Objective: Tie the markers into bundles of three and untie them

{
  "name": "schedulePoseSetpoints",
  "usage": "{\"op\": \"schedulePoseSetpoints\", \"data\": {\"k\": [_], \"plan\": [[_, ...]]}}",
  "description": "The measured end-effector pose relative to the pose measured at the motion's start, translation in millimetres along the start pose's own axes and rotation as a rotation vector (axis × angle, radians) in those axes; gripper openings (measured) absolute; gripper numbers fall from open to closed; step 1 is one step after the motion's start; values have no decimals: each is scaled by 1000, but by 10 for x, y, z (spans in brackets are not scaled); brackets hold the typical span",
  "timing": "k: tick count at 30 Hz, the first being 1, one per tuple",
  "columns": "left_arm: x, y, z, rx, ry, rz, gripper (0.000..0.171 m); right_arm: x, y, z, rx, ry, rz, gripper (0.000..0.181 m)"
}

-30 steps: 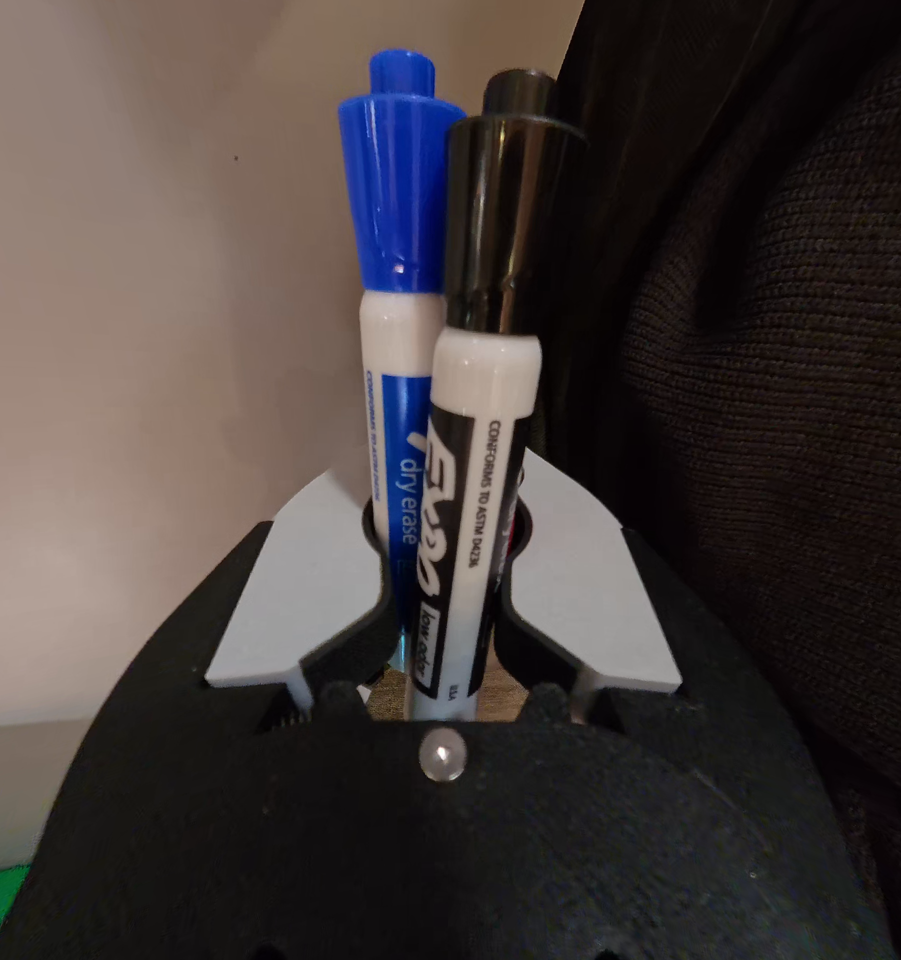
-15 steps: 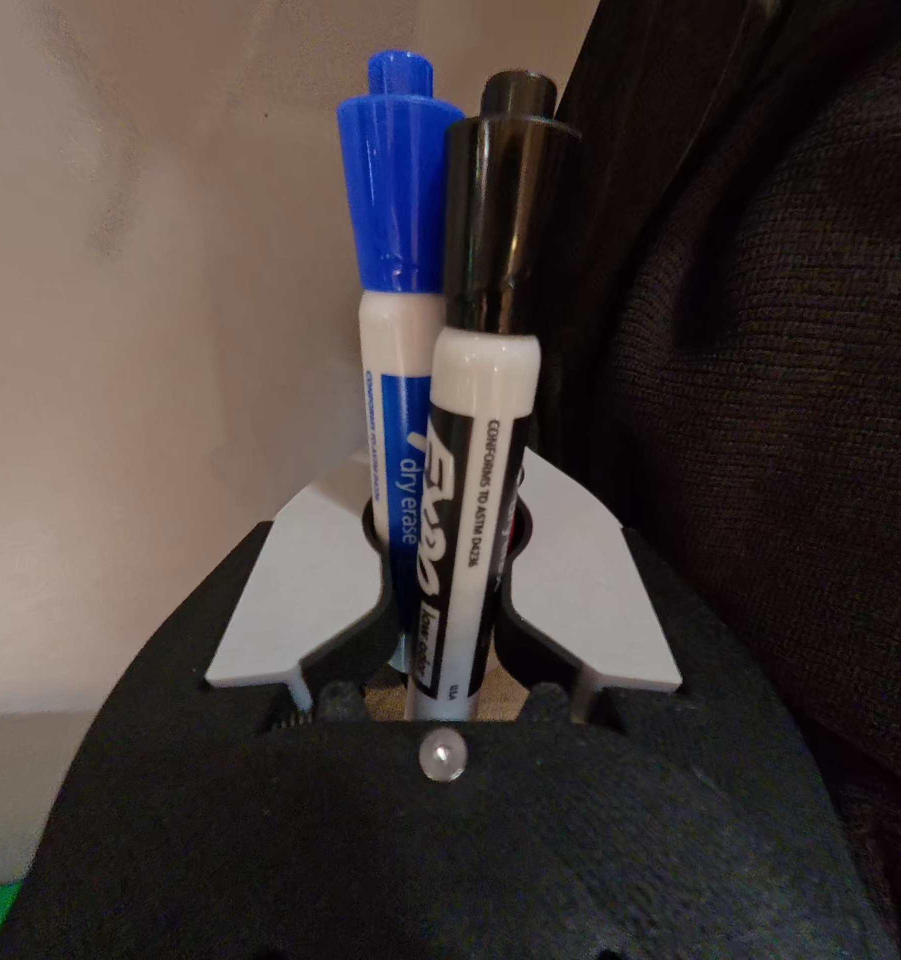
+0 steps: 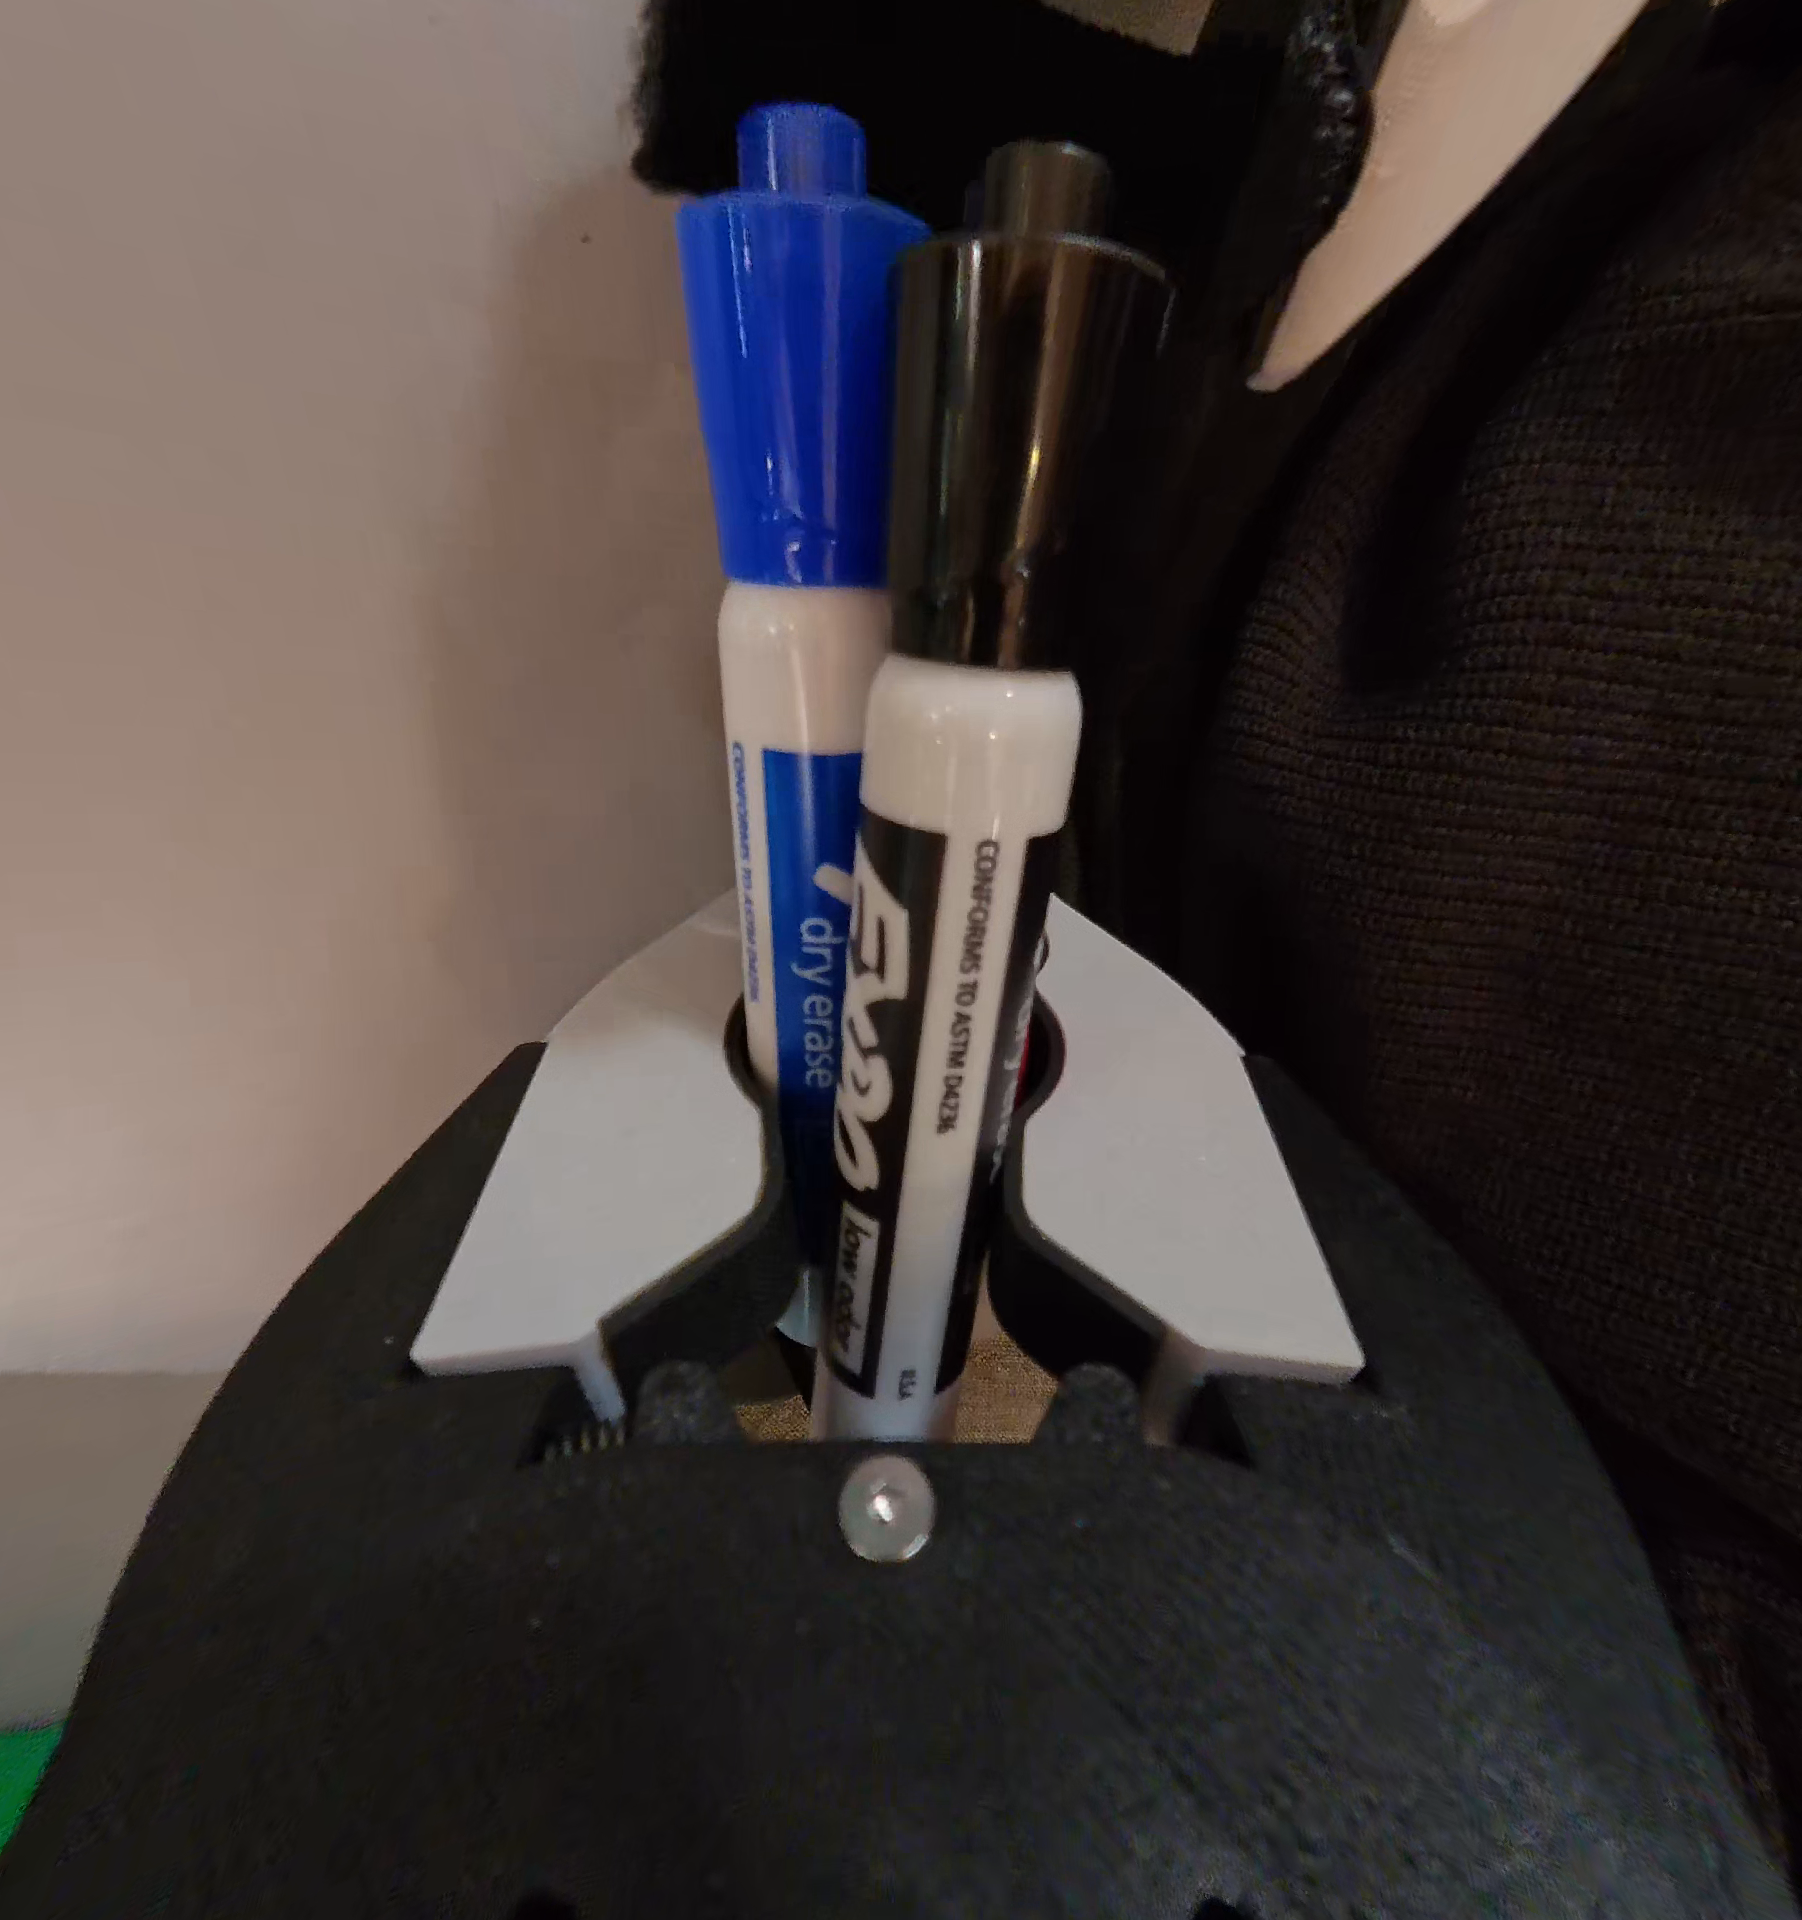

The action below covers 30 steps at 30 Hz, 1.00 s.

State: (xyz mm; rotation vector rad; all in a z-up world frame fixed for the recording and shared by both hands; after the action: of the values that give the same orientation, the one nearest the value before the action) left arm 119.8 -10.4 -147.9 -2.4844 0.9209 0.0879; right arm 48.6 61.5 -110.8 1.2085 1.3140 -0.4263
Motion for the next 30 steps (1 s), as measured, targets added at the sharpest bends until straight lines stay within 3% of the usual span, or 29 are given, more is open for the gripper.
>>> {"op": "schedulePoseSetpoints", "data": {"k": [30], "plan": [[-111,-176,246,52,74,57,43,76,120,140,-28,47,-29,46]]}}
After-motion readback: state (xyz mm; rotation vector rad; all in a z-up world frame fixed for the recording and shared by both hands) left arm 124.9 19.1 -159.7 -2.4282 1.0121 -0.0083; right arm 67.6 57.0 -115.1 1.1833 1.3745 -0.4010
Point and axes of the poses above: each gripper's, where its closed fingertips meet, z out along the fingers, x out of its underside, y = z × x across the jaws, the point moved 3 cm from there along -z, back along the fingers
